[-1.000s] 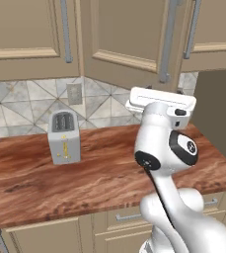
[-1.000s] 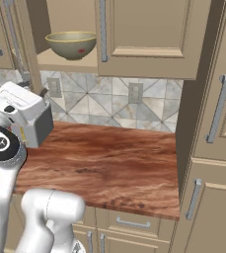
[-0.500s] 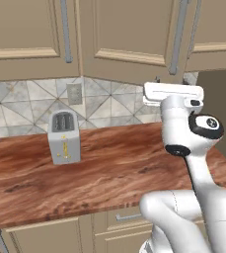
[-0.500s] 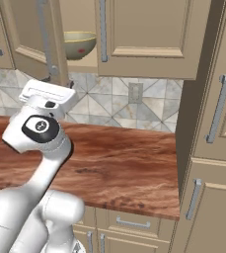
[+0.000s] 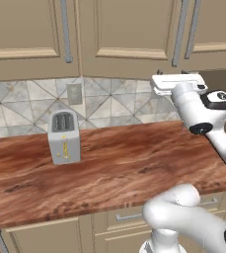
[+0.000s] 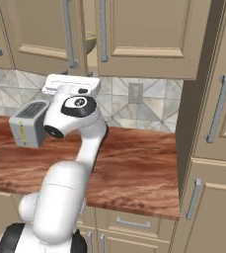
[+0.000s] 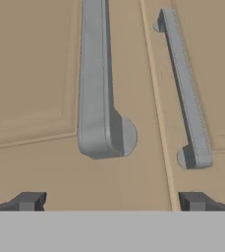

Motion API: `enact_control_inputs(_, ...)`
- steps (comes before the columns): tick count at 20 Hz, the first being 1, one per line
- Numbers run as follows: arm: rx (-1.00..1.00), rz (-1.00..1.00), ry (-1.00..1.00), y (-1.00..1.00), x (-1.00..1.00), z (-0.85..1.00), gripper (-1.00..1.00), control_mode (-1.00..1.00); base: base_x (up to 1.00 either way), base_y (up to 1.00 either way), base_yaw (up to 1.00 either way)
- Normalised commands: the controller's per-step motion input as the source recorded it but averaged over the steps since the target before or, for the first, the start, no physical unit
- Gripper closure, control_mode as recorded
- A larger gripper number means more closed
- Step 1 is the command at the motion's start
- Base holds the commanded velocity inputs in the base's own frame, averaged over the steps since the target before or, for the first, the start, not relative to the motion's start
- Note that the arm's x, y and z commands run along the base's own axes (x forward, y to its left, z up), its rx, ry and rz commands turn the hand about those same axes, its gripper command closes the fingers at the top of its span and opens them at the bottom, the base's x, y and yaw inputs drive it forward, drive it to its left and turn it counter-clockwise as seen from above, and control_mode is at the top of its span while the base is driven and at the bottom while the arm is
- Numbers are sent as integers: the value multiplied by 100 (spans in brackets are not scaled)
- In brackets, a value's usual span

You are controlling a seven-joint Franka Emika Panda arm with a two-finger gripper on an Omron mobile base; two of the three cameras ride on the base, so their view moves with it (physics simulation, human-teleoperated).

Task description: Open the cabinet. Pick the bowls from the counter and place them in the cabinet. Then close the cabinet.

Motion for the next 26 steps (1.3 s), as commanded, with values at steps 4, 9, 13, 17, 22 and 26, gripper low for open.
enact_control_inputs(4, -2, 0, 0, -10, 100, 0, -100, -100, 0, 0, 0)
enact_control_inputs(9, -1, 0, -3, -15, 98, 0, -100, -100, 0, 0, 0)
enact_control_inputs(13, 0, 0, -7, -29, 99, 0, -100, -100, 0, 0, 0)
enact_control_inputs(17, -3, -1, -13, 11, 100, 0, -100, -100, 0, 0, 0)
enact_control_inputs(22, -7, -36, -26, 94, 71, 0, -100, -100, 0, 0, 0)
enact_control_inputs(26, -6, -42, -8, 86, 97, 6, -100, -100, 0, 0, 0)
